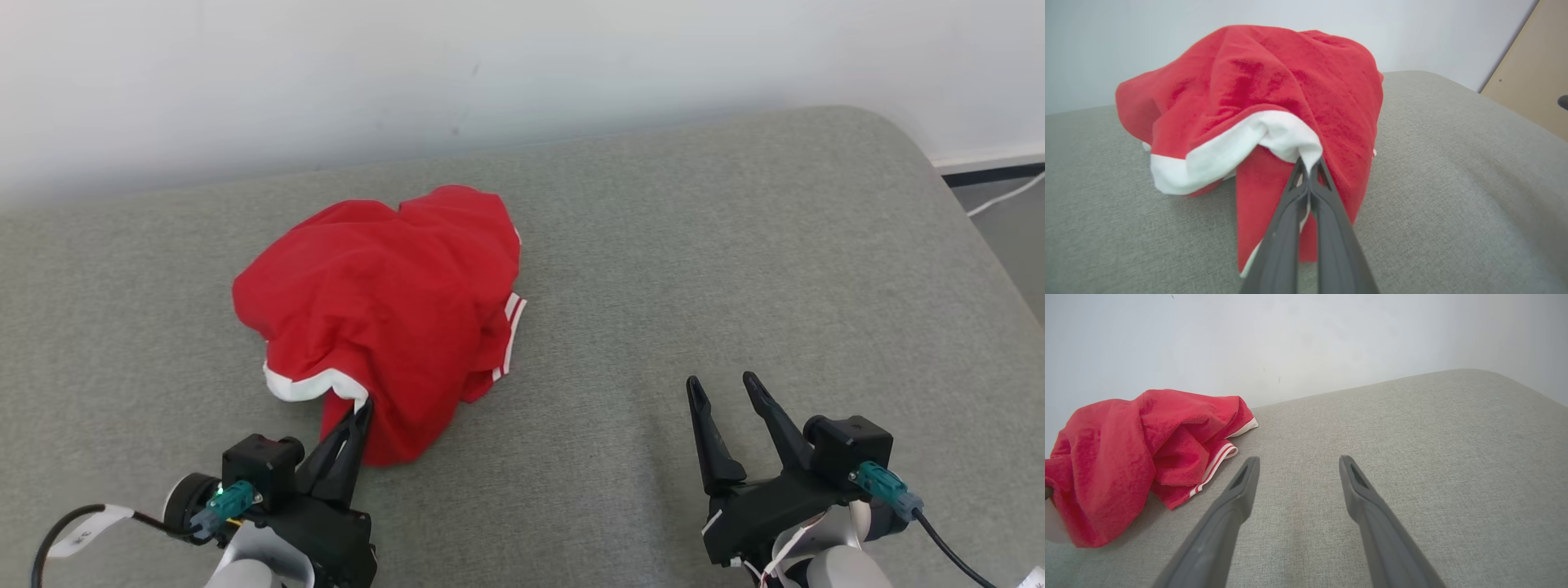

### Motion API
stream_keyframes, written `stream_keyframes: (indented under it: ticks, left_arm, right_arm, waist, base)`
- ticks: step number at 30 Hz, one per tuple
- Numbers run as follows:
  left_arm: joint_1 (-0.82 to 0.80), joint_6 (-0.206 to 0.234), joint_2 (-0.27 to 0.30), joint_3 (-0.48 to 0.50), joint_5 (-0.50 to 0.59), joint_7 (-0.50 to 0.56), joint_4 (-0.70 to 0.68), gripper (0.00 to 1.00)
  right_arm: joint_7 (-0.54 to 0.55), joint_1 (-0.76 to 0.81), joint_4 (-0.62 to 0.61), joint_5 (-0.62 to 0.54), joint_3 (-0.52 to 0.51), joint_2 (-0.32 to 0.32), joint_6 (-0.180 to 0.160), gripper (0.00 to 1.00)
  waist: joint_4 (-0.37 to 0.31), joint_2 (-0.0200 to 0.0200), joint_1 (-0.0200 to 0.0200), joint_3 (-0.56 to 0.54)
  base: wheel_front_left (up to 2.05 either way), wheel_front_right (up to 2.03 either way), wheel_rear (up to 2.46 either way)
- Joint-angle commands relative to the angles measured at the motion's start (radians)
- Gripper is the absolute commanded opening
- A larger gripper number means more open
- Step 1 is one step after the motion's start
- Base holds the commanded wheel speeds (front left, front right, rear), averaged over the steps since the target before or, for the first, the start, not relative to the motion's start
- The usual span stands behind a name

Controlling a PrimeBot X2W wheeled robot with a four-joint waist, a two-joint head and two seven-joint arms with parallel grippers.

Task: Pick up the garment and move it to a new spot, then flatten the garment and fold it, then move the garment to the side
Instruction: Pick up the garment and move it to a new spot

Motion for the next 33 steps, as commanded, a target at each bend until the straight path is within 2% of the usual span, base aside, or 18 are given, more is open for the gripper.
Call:
stream_keyframes:
  ticks: [1,7,13,20,25,33]
  left_arm:
    - [-0.005,0.003,0.008,0.001,0.003,-0.006,-0.007,0.00]
    - [-0.041,0.009,0.042,0.008,0.020,0.014,-0.101,0.00]
    - [-0.109,0.011,0.115,0.023,0.056,0.087,-0.256,0.00]
    - [-0.237,-0.011,0.210,0.066,0.071,0.190,-0.410,0.00]
    - [-0.329,-0.029,0.265,0.113,0.066,0.237,-0.462,0.00]
    - [-0.437,-0.052,0.319,0.173,0.040,0.271,-0.474,0.00]
  right_arm:
    - [-0.002,0.012,-0.001,-0.003,0.001,-0.001,0.000,1.00]
    - [-0.007,0.021,0.002,0.006,-0.002,-0.001,0.000,1.00]
    - [-0.015,0.027,0.008,0.018,-0.002,-0.001,0.000,1.00]
    - [-0.028,0.026,0.013,0.025,-0.007,-0.001,0.000,1.00]
    - [-0.036,0.027,0.019,0.027,-0.013,-0.001,0.000,1.00]
    - [-0.041,0.023,0.027,0.028,-0.017,-0.001,0.000,1.00]
  waist:
    - [0.014,0.0000,0.0000,-0.007]
    - [0.069,0.0000,0.0000,-0.024]
    - [0.125,0.0000,0.0000,-0.035]
    - [0.167,0.0000,0.0000,-0.037]
    - [0.182,0.0000,0.0000,-0.036]
    - [0.202,0.0000,0.0000,-0.032]
  base:
    - [0.00,0.00,0.00]
    - [0.00,0.00,0.00]
    - [0.00,0.00,0.00]
    - [0.00,0.00,0.00]
    - [0.00,0.00,0.00]
    - [0.00,0.00,0.00]
